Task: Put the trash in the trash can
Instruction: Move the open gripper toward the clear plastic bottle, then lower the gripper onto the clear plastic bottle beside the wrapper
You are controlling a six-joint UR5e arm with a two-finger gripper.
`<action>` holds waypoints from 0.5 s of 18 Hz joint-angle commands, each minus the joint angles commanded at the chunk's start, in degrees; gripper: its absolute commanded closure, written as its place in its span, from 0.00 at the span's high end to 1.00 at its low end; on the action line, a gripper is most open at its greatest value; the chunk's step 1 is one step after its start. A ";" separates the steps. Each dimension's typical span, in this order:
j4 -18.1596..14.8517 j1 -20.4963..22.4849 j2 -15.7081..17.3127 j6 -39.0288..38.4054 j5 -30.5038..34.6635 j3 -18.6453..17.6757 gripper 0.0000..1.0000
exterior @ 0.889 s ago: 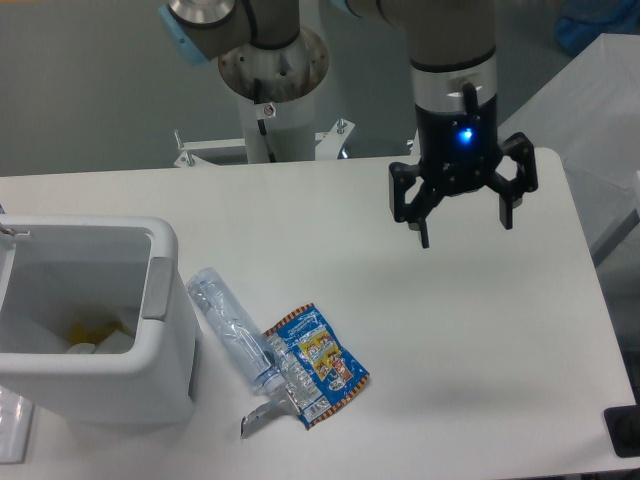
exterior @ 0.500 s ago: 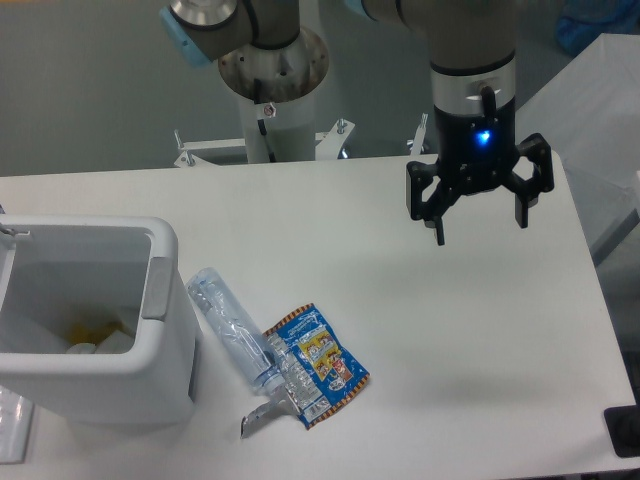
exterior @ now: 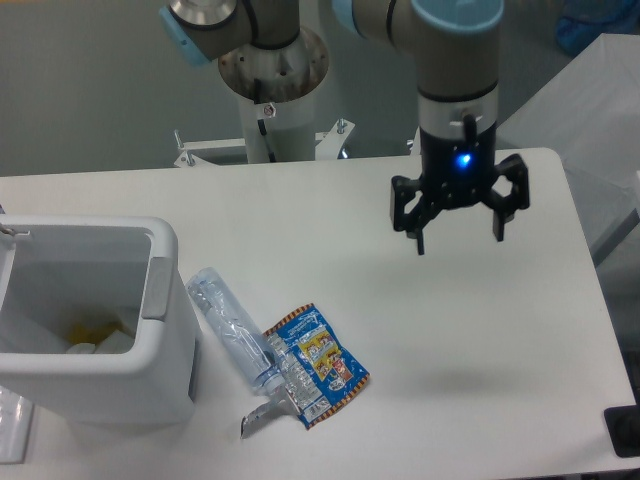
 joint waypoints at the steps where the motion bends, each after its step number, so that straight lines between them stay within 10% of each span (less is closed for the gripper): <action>1: 0.61 -0.96 -0.18 -0.88 0.09 -0.88 1.00; 3: 6.74 -3.85 -2.46 -5.00 0.00 -2.11 1.00; 9: 9.23 -10.01 -10.80 -15.64 -0.44 -1.42 1.00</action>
